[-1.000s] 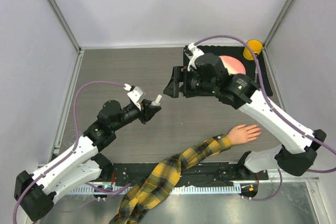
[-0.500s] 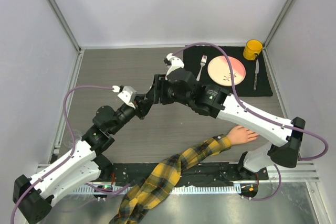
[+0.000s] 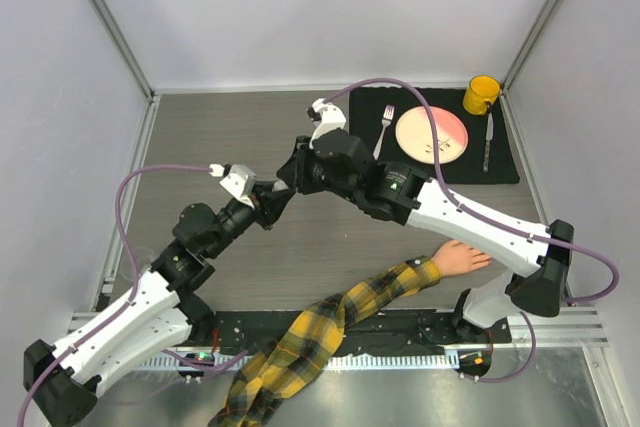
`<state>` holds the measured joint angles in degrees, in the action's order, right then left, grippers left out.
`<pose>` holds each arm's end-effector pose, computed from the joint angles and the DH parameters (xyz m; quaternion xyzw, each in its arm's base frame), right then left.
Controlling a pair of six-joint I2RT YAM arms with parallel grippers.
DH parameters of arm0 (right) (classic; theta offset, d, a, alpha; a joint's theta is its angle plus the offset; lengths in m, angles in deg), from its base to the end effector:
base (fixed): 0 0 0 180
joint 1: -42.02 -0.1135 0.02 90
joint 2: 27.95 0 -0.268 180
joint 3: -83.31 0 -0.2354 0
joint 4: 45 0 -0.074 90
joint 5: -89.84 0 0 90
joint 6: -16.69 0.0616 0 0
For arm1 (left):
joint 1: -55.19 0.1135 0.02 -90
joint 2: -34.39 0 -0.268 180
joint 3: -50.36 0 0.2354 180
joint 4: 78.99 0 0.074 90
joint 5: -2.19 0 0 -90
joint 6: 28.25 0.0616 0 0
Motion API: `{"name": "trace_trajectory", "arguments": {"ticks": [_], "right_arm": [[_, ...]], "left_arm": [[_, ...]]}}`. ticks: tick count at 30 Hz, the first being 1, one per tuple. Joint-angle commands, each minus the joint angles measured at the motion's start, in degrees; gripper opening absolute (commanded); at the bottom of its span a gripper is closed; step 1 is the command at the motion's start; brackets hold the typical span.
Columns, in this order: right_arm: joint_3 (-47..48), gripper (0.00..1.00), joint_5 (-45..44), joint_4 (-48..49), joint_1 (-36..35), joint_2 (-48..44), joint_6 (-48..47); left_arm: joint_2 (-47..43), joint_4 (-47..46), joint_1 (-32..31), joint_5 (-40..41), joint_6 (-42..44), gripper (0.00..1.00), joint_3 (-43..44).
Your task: Paint the nails
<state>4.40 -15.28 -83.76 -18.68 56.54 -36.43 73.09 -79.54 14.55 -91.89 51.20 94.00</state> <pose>0.1821 0.2917 0.3972 -0.0979 0.8200 0.3442 0.4466 0.1339 -0.1207 0.3143 0.1999 0.6421 -0.3411 0.6568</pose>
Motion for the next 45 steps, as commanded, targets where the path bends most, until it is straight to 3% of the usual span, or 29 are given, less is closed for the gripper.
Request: {"name": "trace_trajectory", "arguments": {"ticks": [1,4,5,7,11,12,13,15,16,18,21,27,28,29,31,32,36,39,45], "right_arm": [[0.34,0.19,0.95,2.89,-0.20,-0.02,-0.94],[-3.43,0.13,1.49,4.82,-0.29,-2.38,-0.32],[-4.49,0.00,2.01,6.05,-0.29,-3.01,-0.50],[-7.74,0.00,3.85,7.81,-0.29,-4.68,-2.59],[-14.59,0.00,22.53,18.41,-0.03,-11.16,-15.40],[-18.43,0.00,37.38,20.97,0.32,-12.41,-18.22],[-20.65,0.00,46.14,23.44,0.50,-14.07,-22.25],[-26.18,0.00,60.13,33.72,1.73,-17.32,-21.16],[-26.29,0.00,63.68,34.96,2.60,-17.08,-18.80],[-25.60,0.00,67.31,34.72,3.58,-16.64,-17.81],[-27.60,0.00,66.26,38.65,3.58,-17.86,-15.36],[-25.60,0.02,62.24,34.55,3.58,-18.66,-16.05],[-24.98,0.14,59.87,30.88,3.67,-19.18,-16.31],[-24.37,0.40,52.80,29.02,3.58,-19.71,-16.75],[-22.43,0.56,43.99,24.37,3.49,-20.41,-15.45],[-21.91,0.63,35.33,22.51,3.40,-21.29,-14.57],[-18.92,0.69,20.31,17.40,1.91,-22.09,-7.81],[-16.20,0.70,16.02,16.00,-0.98,-21.47,-7.79],[-11.19,0.70,8.79,13.88,-5.21,-17.62,-8.32]], "left_arm": [[-1.52,0.36,-0.23,0.47,-3.24,0.00,3.83],[-2.48,2.48,-0.23,-1.45,-6.58,0.00,4.97],[-3.10,2.91,-0.23,-2.68,-7.64,0.00,5.15],[-3.71,3.44,-0.14,-5.49,-9.40,0.00,5.76],[-4.42,2.66,-0.23,-19.53,-15.09,0.00,7.26],[-4.68,1.26,-0.23,-27.14,-16.77,0.00,7.35],[-4.86,-4.84,-0.23,-32.08,-18.62,0.00,6.48],[-5.91,-12.86,-0.14,-39.31,-26.49,0.00,4.81],[-6.52,-20.91,-0.14,-43.43,-29.24,0.00,2.80],[-8.97,-22.83,-0.23,-44.17,-31.37,0.00,1.55],[-11.09,-13.72,-0.23,-43.21,-26.57,0.00,3.82],[-13.91,1.56,-0.23,-39.35,-18.12,0.00,8.74],[-14.09,3.51,-0.23,-38.47,-15.41,0.00,9.36],[-14.18,5.62,-0.23,-35.50,-13.99,0.00,10.15],[-14.09,12.04,-0.23,-33.20,-9.70,0.00,12.26],[-14.09,14.23,-0.14,-31.36,-8.02,0.00,12.97],[-14.62,20.49,-0.23,-17.59,-1.68,0.00,14.03],[-14.18,23.48,-0.23,-14.30,1.75,0.00,14.55],[-13.91,23.31,-0.23,-9.64,0.54,0.00,14.03]]}}
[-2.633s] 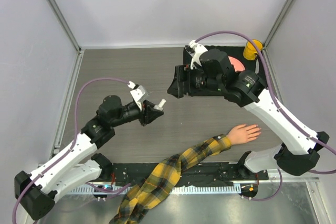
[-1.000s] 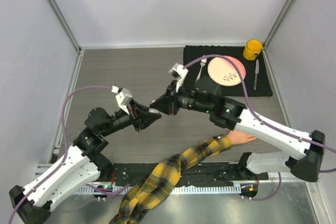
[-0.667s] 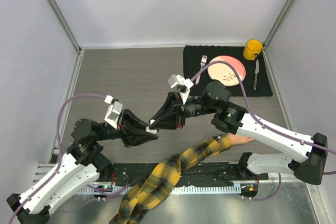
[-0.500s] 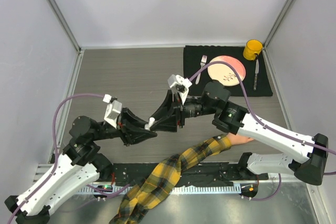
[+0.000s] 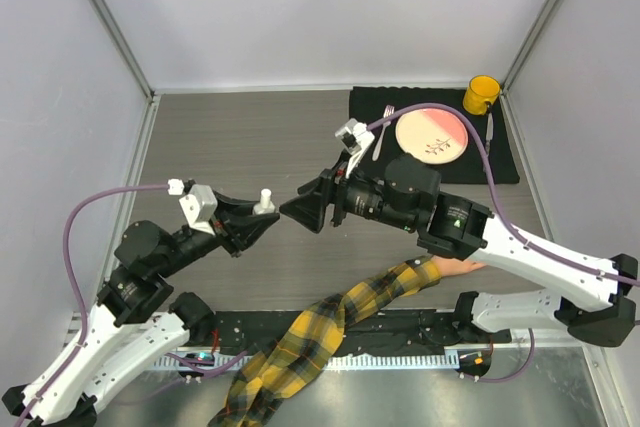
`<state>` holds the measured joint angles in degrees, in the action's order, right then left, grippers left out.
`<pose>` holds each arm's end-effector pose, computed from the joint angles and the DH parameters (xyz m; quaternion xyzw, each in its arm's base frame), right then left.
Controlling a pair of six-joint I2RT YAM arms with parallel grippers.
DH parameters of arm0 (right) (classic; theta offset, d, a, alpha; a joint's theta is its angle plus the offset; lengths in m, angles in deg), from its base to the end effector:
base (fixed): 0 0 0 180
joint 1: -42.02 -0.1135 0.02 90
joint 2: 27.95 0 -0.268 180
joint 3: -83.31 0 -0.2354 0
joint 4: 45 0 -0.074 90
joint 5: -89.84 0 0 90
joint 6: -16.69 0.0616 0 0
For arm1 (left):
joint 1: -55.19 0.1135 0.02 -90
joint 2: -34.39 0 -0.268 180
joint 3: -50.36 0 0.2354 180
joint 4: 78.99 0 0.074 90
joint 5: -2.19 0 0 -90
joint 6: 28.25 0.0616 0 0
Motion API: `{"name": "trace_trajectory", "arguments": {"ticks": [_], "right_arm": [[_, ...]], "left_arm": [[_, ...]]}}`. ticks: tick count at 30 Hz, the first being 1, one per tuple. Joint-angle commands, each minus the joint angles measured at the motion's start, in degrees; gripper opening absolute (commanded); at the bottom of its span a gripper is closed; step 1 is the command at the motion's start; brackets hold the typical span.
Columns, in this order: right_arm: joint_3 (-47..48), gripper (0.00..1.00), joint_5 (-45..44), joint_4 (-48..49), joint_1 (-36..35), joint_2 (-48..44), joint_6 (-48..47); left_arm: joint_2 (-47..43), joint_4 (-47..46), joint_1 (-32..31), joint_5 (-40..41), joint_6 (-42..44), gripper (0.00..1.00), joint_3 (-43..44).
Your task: Paint the nails
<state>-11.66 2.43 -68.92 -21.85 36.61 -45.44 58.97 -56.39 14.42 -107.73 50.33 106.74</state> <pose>0.1123 0.2353 0.4297 -0.2397 0.6875 0.5034 0.4654 0.0670 -0.0855 0.3701 0.2891 0.5842 -0.4306 0.6243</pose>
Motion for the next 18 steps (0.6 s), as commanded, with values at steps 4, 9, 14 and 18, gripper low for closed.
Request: {"name": "trace_trajectory", "arguments": {"ticks": [4,9,14,18], "right_arm": [[7.26,0.71,-14.96,-0.87,-3.88,4.87,1.83],[12.70,0.67,-17.35,-2.01,-6.26,9.97,0.17],[16.57,0.58,-20.34,-3.16,-9.16,14.62,-2.21],[19.30,0.40,-23.41,-5.00,-10.13,16.74,-3.62]], "left_arm": [[-0.23,-0.54,-0.10,9.37,-0.79,0.00,0.58],[-0.58,-0.89,-0.10,10.87,-1.59,0.00,0.06],[-0.32,-0.72,-0.10,11.04,-2.64,0.00,-0.30],[-0.76,-0.54,-0.10,10.87,-3.52,0.00,-0.56]]}}
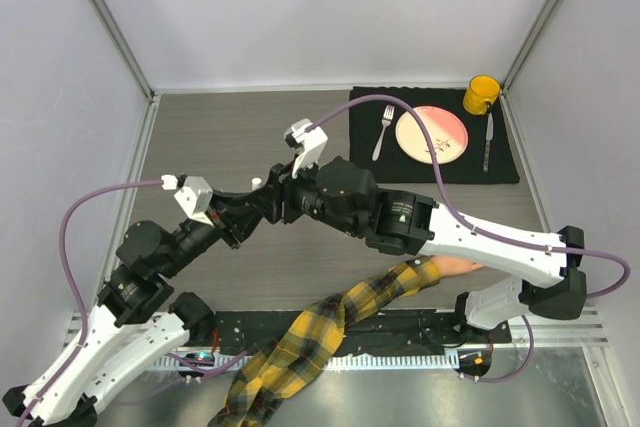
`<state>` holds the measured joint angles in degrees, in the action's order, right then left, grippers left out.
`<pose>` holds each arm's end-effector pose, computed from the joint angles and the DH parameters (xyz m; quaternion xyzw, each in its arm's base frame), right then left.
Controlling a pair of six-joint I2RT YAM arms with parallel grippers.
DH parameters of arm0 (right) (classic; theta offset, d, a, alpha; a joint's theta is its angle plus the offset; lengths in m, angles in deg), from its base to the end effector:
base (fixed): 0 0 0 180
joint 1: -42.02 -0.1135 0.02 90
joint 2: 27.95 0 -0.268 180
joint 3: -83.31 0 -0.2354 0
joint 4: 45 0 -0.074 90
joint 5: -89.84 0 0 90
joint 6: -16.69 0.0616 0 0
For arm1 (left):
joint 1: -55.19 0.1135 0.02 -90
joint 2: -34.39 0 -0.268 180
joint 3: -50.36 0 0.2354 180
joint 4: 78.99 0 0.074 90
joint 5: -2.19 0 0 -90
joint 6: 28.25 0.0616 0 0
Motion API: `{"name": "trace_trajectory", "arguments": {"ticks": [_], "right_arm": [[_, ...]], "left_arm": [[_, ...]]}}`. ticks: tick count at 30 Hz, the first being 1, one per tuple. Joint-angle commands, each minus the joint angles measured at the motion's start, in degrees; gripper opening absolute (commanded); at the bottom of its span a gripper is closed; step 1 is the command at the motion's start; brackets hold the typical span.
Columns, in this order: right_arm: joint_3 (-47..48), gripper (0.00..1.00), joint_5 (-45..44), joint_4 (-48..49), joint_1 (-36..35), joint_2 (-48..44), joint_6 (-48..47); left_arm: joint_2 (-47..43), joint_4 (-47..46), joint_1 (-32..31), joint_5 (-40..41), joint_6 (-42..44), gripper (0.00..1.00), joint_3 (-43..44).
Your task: Paint the nails
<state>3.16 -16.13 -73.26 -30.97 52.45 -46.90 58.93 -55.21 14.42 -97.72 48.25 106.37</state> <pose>0.1124 0.3096 0.4357 -0.2143 0.7264 0.4232 0.4972 0.0767 -0.0802 0.3657 0.2178 0.6218 -0.3927 0.6416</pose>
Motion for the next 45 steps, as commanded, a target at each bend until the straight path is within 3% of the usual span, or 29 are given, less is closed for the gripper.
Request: {"name": "trace_trajectory", "arguments": {"ticks": [1,6,11,17,27,29,30,31,33,34,35,38,42,45], "right_arm": [[4.74,0.39,-5.30,-1.35,-1.10,1.25,-2.33],[4.83,0.37,-6.79,-1.53,-1.36,1.69,-3.03],[6.93,0.47,-7.32,-2.41,-1.36,2.65,-3.82],[8.44,0.48,-6.98,-3.20,-1.36,3.44,-3.91],[7.04,0.31,-2.50,-3.03,-1.28,3.54,-2.24],[3.89,0.19,0.75,-0.93,-1.19,2.23,-3.38],[2.56,0.04,2.76,0.13,-0.75,1.52,-4.34],[0.98,0.00,9.92,2.57,-0.23,-0.49,-5.22],[-4.73,0.00,21.87,6.10,2.22,-2.87,-10.05],[-6.92,0.00,37.69,10.03,3.37,-5.58,-12.24],[-11.90,0.00,44.64,12.59,4.34,-6.82,-14.35],[-19.40,0.00,64.85,27.97,10.57,-9.73,-8.95],[-22.50,0.00,72.13,39.23,17.26,-9.91,1.61],[-21.28,0.01,66.89,32.70,18.24,-10.35,-1.78]], "left_arm": [[-0.72,-1.72,-0.10,0.86,-1.62,0.00,-0.28],[-1.50,-0.84,-0.01,1.04,-2.58,0.00,-0.36],[-1.77,-0.14,-0.10,1.21,-2.68,0.00,-0.45],[-2.03,0.56,-0.01,1.56,-2.59,0.00,-0.80],[-1.51,0.56,-0.10,-0.37,-4.60,0.00,0.95],[-1.77,-1.09,-0.10,-4.22,-5.40,0.00,0.87],[-1.68,-1.80,-0.10,-7.46,-5.14,0.00,0.78],[-1.77,-2.42,-0.10,-16.19,-4.96,0.00,0.95],[-2.30,-7.22,-0.10,-23.45,-6.18,0.00,0.26],[-2.39,-8.82,-0.10,-27.23,-8.10,0.00,-0.27],[-2.30,-10.15,-0.10,-32.49,-8.82,0.00,-0.36],[-1.25,-12.70,-0.10,-37.36,-11.02,0.00,-0.36],[-1.15,-11.57,-0.01,-33.79,-10.24,0.00,-0.36],[-1.33,-10.25,-0.10,-28.43,-8.04,0.00,-0.28]]}}
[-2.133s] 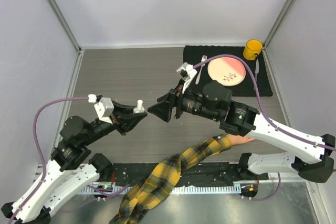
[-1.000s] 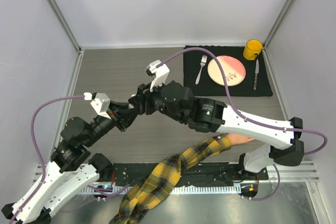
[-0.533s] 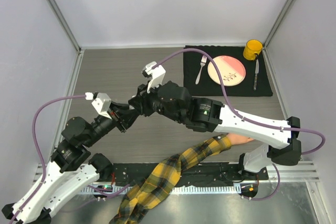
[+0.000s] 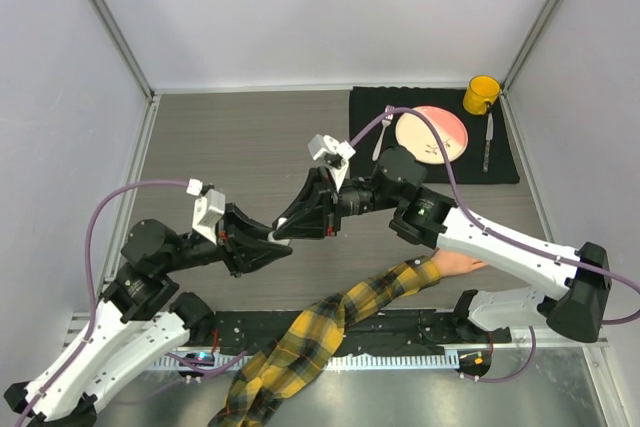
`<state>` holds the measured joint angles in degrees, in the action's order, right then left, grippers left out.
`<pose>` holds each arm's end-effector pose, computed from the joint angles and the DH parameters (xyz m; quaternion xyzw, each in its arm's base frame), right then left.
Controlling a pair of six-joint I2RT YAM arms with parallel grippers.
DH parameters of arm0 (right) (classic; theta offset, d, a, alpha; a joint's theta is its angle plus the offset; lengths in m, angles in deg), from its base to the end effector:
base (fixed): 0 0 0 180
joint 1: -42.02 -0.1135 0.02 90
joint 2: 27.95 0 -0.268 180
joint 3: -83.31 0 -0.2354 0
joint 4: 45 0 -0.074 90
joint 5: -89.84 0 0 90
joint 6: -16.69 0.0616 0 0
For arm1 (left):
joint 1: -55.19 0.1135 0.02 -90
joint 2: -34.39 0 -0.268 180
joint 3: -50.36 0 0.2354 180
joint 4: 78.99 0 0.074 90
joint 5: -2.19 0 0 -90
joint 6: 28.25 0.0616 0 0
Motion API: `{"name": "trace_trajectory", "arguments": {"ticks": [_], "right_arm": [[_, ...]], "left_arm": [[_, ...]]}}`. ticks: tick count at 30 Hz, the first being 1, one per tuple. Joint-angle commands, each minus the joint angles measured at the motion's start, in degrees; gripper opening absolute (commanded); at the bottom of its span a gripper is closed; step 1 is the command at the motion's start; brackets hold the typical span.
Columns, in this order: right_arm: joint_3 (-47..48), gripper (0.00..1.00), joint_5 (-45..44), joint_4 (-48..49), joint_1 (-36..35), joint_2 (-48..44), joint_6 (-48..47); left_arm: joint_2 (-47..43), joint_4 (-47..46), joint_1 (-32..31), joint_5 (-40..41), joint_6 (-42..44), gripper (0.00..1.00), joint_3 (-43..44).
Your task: Paint the nails
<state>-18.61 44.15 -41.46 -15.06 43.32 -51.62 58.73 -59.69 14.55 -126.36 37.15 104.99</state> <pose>0.1181 0.2616 0.4164 -0.4562 0.4771 0.6380 0.3965 0.0501 -0.0936 0.3660 0.3360 0.5591 -0.5695 0.5002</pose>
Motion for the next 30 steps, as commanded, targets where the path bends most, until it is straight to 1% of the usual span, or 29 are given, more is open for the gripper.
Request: {"name": "trace_trajectory", "arguments": {"ticks": [1,2,3,5,6,8,9,10,13,17,19,20,22,26,29,30], "right_arm": [[1.02,0.11,4.49,-1.23,2.32,-1.39,1.96],[2.51,0.26,1.77,-3.86,2.32,-1.48,0.91],[3.48,0.45,-7.05,-10.24,2.32,-2.18,-0.50],[6.03,0.59,-17.89,-15.73,2.32,-3.06,-2.18],[6.99,0.66,-26.82,-21.15,2.32,-3.32,-2.27],[9.98,0.72,-33.57,-26.62,2.32,-3.59,-2.09],[10.69,0.75,-37.33,-27.52,2.41,-3.94,-1.83],[11.91,0.75,-38.68,-28.23,2.06,-3.94,-1.48],[14.81,0.75,-45.44,-30.87,0.31,-2.98,-0.60],[18.33,0.74,-52.04,-31.49,-2.33,-0.08,-0.25],[20.79,0.71,-54.41,-31.84,-3.91,2.46,-0.07],[21.59,0.67,-54.86,-31.84,-4.53,3.26,-0.16],[23.25,0.64,-55.82,-31.84,-6.37,4.67,0.02],[24.84,0.61,-58.20,-31.49,-8.66,7.83,-0.07],[24.94,0.60,-58.20,-31.14,-9.28,8.45,0.19],[24.85,0.58,-57.59,-30.96,-9.37,8.63,0.37]], "left_arm": [[-0.96,-4.72,-0.23,1.27,4.02,0.00,1.71],[-0.26,-2.19,-0.23,2.76,6.73,0.00,2.50],[0.18,-0.16,-0.23,7.12,8.50,0.00,3.12],[1.84,4.50,-0.23,12.32,13.41,0.00,4.70],[2.46,5.82,-0.23,17.49,14.66,0.00,5.75],[4.65,8.47,-0.23,21.48,18.34,0.00,6.63],[5.36,8.82,-0.23,23.58,18.88,0.00,7.07],[5.80,8.91,-0.23,27.17,19.50,0.00,7.16],[7.30,8.13,-0.14,30.62,20.56,0.00,7.17],[7.74,5.75,-0.23,32.30,20.73,0.00,6.29],[7.74,4.08,-0.14,33.44,20.03,0.00,5.50],[7.83,3.64,-0.23,33.97,19.77,0.00,5.23],[8.01,2.06,-0.23,33.63,18.54,0.00,4.71],[8.36,0.83,-0.23,32.66,16.96,0.00,4.18],[7.92,0.48,-0.23,32.31,15.82,0.00,4.00],[7.57,0.21,-0.14,32.22,15.55,0.00,3.83]]}}
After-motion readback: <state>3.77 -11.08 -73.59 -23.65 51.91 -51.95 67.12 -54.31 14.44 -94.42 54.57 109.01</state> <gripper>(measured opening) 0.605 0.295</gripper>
